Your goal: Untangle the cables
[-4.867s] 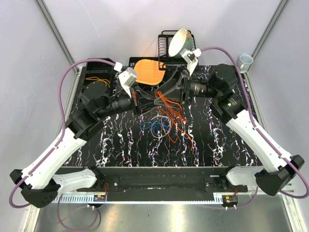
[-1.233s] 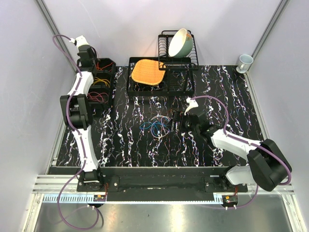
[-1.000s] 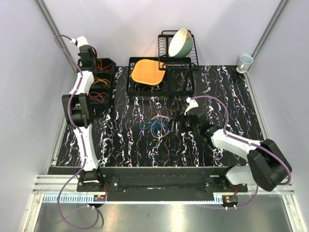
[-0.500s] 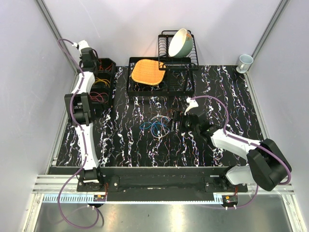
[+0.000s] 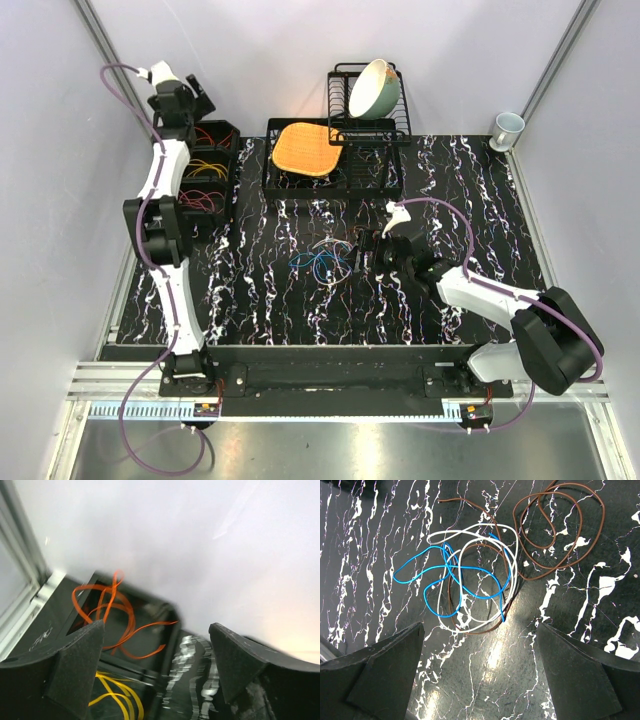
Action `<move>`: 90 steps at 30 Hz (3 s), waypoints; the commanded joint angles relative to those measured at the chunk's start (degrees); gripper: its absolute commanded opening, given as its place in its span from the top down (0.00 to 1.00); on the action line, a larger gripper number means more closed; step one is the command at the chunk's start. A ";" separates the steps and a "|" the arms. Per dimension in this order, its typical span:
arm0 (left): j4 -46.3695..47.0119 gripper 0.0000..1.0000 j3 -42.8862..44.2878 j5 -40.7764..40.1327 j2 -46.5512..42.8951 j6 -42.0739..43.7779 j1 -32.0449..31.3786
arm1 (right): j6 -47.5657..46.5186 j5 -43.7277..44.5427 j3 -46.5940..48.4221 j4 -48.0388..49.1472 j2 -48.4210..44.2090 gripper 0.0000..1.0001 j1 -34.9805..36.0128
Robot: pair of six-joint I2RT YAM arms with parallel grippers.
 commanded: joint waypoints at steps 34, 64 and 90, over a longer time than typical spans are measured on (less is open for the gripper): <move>-14.19 0.31 -61.83 1.14 -51.39 -5.38 -35.93 | 1.50 0.76 1.63 2.13 -0.88 0.00 -0.33; -12.78 0.12 -62.55 2.37 -38.91 -4.94 -46.32 | 1.59 0.93 3.82 -0.07 1.49 0.00 -0.24; -12.70 0.58 -61.23 3.16 -33.54 -5.38 -46.67 | 1.59 0.76 3.74 0.02 1.40 0.00 -0.24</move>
